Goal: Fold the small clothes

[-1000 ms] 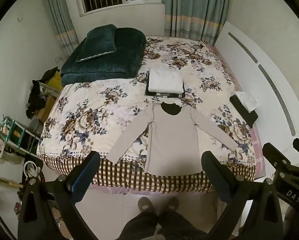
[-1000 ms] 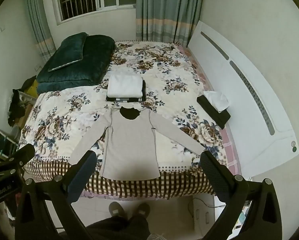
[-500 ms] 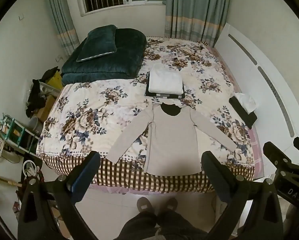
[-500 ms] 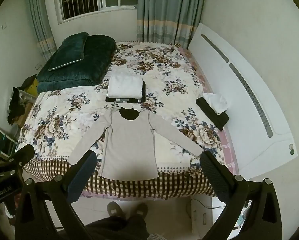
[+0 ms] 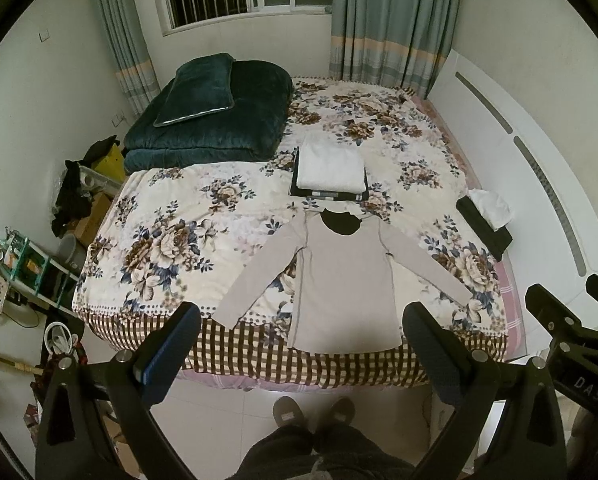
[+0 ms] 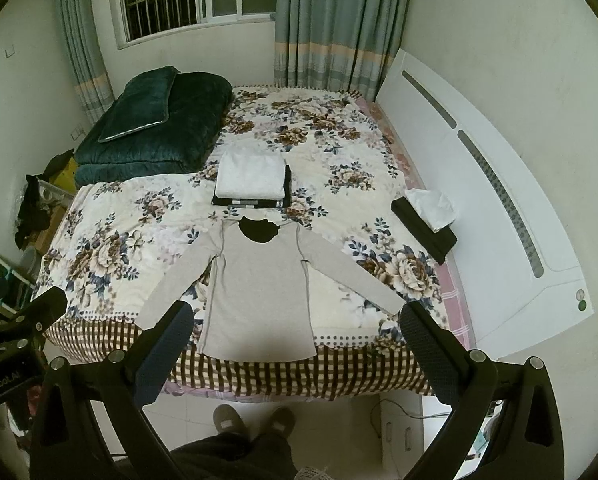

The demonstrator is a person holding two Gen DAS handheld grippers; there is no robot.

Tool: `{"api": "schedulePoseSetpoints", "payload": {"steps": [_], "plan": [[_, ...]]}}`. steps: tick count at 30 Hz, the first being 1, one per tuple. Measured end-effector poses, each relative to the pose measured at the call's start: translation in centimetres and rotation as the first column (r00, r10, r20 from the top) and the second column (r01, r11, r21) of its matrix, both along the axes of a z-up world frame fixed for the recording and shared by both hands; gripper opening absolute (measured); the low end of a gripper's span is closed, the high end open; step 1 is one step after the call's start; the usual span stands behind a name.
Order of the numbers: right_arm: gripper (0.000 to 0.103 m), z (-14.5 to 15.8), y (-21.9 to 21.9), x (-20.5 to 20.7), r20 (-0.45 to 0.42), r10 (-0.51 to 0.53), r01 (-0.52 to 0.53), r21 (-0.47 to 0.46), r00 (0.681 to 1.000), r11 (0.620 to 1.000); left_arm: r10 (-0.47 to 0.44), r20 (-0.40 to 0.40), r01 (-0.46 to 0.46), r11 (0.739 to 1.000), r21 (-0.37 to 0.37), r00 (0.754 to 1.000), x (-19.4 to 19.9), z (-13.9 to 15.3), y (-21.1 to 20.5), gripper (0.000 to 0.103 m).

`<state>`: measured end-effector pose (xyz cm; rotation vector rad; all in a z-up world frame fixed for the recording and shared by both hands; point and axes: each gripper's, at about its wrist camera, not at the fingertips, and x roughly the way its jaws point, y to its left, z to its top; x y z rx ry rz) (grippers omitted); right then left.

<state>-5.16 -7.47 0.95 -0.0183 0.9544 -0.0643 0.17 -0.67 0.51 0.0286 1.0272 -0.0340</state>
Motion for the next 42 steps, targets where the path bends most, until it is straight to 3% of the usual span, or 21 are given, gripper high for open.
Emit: {"api": "schedulePoseSetpoints", "payload": {"steps": [42], "plan": [[0.103,1.0,-0.3,-0.6,0.010,0.002,-0.002,-0.003,1.000,1.000,0.000,0.010,0.000,1.000,-0.011,1.000,0.1,1.1,-0.6,0.103]]}}
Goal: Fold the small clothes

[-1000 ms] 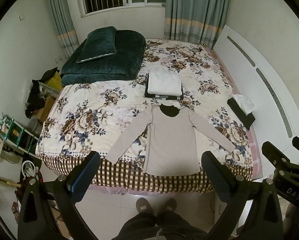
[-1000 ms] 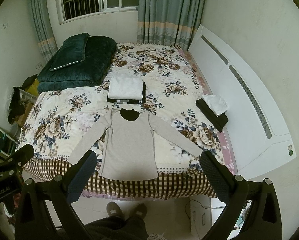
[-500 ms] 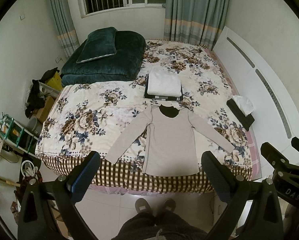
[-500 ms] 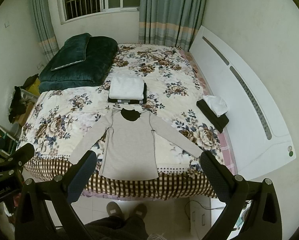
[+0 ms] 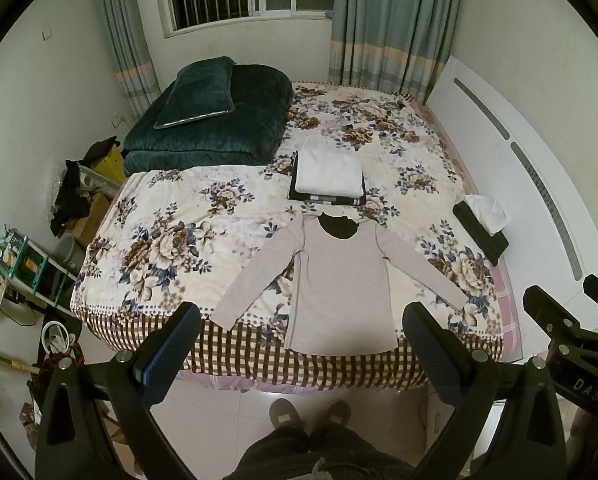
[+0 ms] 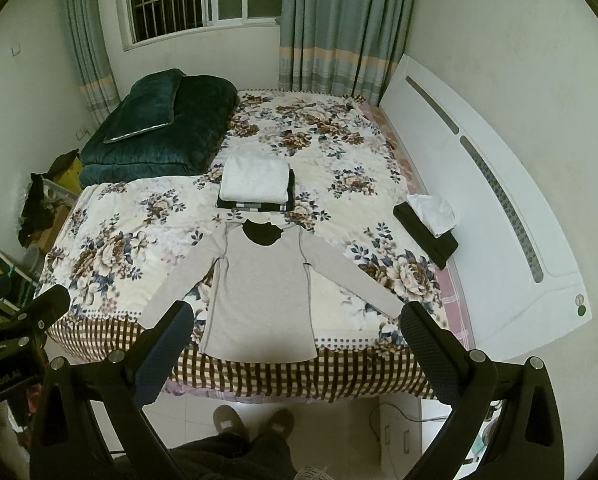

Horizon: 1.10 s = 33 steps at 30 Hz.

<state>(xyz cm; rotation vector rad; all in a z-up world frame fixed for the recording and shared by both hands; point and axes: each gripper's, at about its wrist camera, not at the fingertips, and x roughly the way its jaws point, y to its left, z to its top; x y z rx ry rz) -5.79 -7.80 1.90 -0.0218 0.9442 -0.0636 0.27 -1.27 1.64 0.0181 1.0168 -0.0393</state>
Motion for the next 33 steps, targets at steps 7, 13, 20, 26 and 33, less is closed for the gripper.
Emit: {"api": "schedulePoseSetpoints", "payload": {"steps": [7,13,20,26,33], "plan": [[0.103,0.2,-0.1,0.1,0.003,0.000,0.000,0.000,1.000,1.000,-0.001,0.002,0.001,1.000,-0.001,1.000,0.0,0.0,0.1,0.103],[0.103,0.1,0.0,0.1,0.002,0.001,-0.001,-0.001,1.000,1.000,-0.001,0.006,0.001,1.000,-0.001,1.000,0.7,1.5,-0.9,0.103],[0.103,-0.7,0.0,0.4,-0.003,-0.005,0.005,0.003,1.000,1.000,-0.005,0.004,0.005,1.000,-0.002,1.000,1.3,1.9,-1.4,0.103],[0.103,-1.9,-0.9,2.9,-0.039,-0.067,0.068,0.034,0.997,0.997,0.027,0.080,-0.032,0.998,0.053,0.996,5.8,-0.5,-1.0,0.103],[0.103,-13.3,-10.2,8.3,-0.152,-0.327,0.343,0.093,0.933,0.935,0.006,0.100,-0.022,0.987,0.161,0.995,11.8,-10.3,-1.7,0.103]]}}
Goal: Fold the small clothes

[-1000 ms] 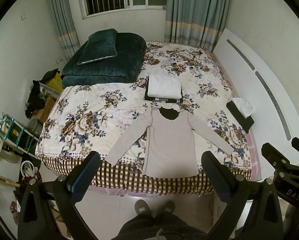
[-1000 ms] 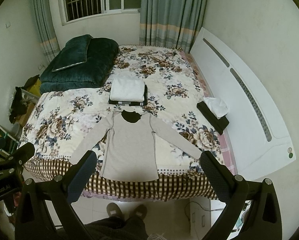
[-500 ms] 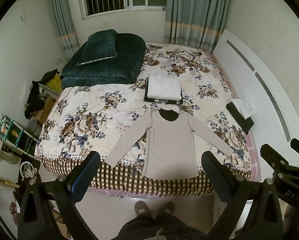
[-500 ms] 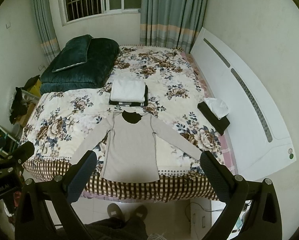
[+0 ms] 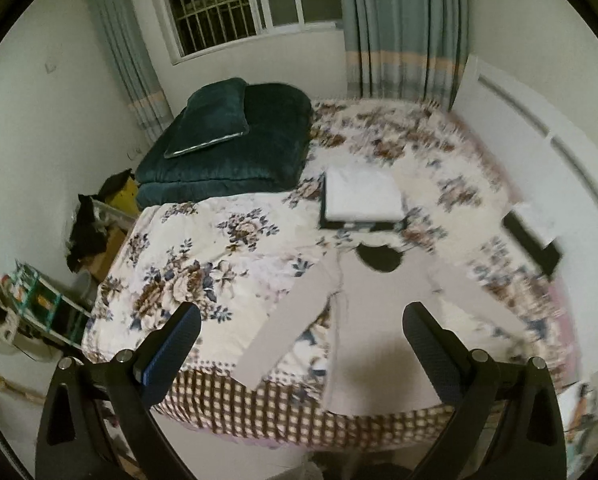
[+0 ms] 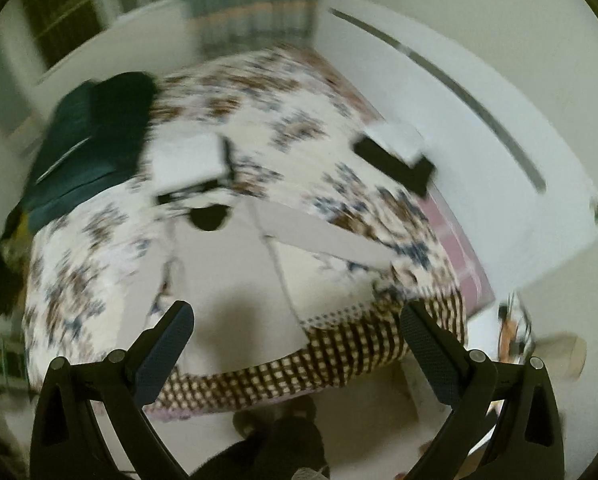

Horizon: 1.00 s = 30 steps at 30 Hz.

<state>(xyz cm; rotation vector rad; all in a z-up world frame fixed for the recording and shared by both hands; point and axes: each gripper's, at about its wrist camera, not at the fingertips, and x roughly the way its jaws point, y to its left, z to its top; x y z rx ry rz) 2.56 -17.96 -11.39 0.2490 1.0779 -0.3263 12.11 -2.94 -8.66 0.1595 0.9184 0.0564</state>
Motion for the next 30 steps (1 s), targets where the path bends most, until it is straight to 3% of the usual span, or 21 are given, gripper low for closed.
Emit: {"api": "schedulePoseSetpoints", "payload": {"steps": [3,8,11,16,21,24,26,27,29,30], "plan": [[0.103,-6.8,-5.6,1.7,-0.064,-0.127,0.128,0.021,0.990,0.992,0.003,-0.072,0.000,0.999,0.050,0.997,3.8,-5.9,-1.9,0.103],[0.103,-20.7,-16.5,4.5,-0.186,-0.292,0.312,0.086,0.938,0.946,0.049,-0.172,-0.039,0.997,0.062,0.984,8.1,-14.8,-3.7,0.103],[0.095,-28.0,-21.8,6.1,-0.237,-0.359,0.397,0.138,0.903,0.908,0.100,-0.241,-0.081,0.993,0.086,0.965,10.6,-20.3,-5.0,0.103],[0.094,-40.8,-30.1,8.9,-0.275,-0.482,0.541,0.211,0.832,0.814,0.144,-0.340,-0.117,0.988,0.099,0.930,13.4,-29.3,-6.0,0.103],[0.090,-50.4,-34.5,11.4,-0.332,-0.555,0.641,0.279,0.763,0.715,0.186,-0.409,-0.143,0.981,0.132,0.894,14.8,-37.2,-5.8,0.103],[0.085,-53.8,-35.8,12.9,-0.343,-0.569,0.660,0.294,0.748,0.691,0.206,-0.441,-0.162,0.977,0.136,0.874,15.4,-41.1,-5.3,0.103],[0.072,-55.6,-36.0,14.2,-0.337,-0.576,0.665,0.292,0.744,0.688,0.208,-0.454,-0.167,0.977,0.130,0.866,15.6,-42.7,-5.1,0.103],[0.065,-55.6,-35.8,14.7,-0.314,-0.577,0.654,0.273,0.754,0.706,0.209,-0.457,-0.168,0.977,0.129,0.865,15.7,-43.3,-5.0,0.103],[0.011,-55.0,-34.8,15.9,-0.278,-0.561,0.620,0.217,0.780,0.754,0.213,-0.461,-0.176,0.977,0.122,0.862,15.5,-44.1,-4.4,0.103],[0.006,-54.5,-34.1,16.5,-0.271,-0.545,0.600,0.195,0.793,0.776,0.214,-0.461,-0.180,0.977,0.117,0.861,15.5,-44.2,-4.1,0.103]]}}
